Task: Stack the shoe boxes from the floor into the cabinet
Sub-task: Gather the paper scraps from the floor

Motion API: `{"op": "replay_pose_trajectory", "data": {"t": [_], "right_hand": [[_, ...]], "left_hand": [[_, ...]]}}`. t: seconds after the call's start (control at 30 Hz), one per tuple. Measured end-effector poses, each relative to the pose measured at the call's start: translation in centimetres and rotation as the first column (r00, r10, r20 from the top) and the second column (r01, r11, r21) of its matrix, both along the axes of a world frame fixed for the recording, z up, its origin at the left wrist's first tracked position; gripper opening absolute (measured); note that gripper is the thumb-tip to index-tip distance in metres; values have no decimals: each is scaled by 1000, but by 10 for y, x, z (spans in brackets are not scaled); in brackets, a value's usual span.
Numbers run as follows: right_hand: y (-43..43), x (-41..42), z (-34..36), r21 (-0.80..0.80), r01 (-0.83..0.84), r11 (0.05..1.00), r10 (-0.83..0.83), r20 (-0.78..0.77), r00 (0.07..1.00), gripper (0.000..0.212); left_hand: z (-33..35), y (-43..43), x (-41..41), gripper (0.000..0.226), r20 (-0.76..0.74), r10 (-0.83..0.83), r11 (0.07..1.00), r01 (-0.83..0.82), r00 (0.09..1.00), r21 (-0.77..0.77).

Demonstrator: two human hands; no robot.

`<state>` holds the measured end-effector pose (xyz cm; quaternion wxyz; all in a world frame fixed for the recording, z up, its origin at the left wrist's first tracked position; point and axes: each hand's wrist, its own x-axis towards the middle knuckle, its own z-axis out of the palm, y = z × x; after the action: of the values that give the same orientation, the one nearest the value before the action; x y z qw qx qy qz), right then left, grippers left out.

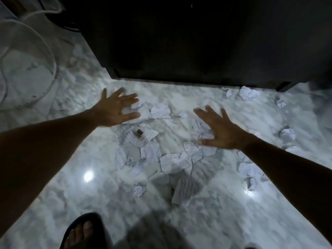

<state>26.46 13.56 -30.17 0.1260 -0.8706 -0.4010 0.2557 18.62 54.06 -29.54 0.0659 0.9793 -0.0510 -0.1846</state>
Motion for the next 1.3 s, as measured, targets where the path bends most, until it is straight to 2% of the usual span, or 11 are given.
{"op": "replay_pose_trajectory", "data": {"t": [0.07, 0.17, 0.37, 0.43, 0.53, 0.73, 0.83, 0.97, 1.1, 1.2, 1.3], "right_hand": [[-15, -28, -1, -23, -29, 999, 29, -17, 999, 128], [-23, -81, -8, -45, -37, 998, 41, 87, 995, 149], [4, -150, -20, 13, 14, 1000, -17, 228, 974, 153], [13, -154, -22, -39, 35, 999, -24, 244, 970, 147], [26, -150, -26, -82, 142, 986, -115, 273, 955, 128], [54, -118, -34, 13, 301, 953, -290, 315, 904, 93], [59, -95, -38, 109, 296, 949, -315, 312, 896, 88], [61, -78, -39, 319, 267, 909, -357, 266, 896, 104], [67, -64, -31, 359, 69, 931, -179, 285, 941, 115], [73, -45, -22, 267, -92, 959, 0, 327, 945, 102], [74, -32, -25, 189, -94, 977, 42, 266, 963, 89]], "left_hand": [[-4, 19, -39, 103, -47, 21, 1000, -21, 999, -11], [-19, 3, -96, 115, -26, 49, 997, -50, 998, -66], [-37, -87, -152, 149, 148, -91, 995, 95, 985, -14], [-38, -100, -153, 143, 205, -77, 996, 86, 976, -37], [-41, -109, -147, 117, 249, -5, 999, 17, 969, -46], [-49, -115, -119, 69, 316, 205, 978, -182, 927, -101], [-52, -115, -107, 65, 384, 238, 970, -195, 892, -146], [-54, -109, -92, 85, 501, 259, 948, -116, 826, -297], [-50, -108, -77, 91, 578, 68, 960, 105, 813, -261], [-46, -102, -58, 78, 481, -47, 968, 158, 875, -194], [-49, -92, -43, 68, 361, -112, 983, 155, 926, -93]]}}
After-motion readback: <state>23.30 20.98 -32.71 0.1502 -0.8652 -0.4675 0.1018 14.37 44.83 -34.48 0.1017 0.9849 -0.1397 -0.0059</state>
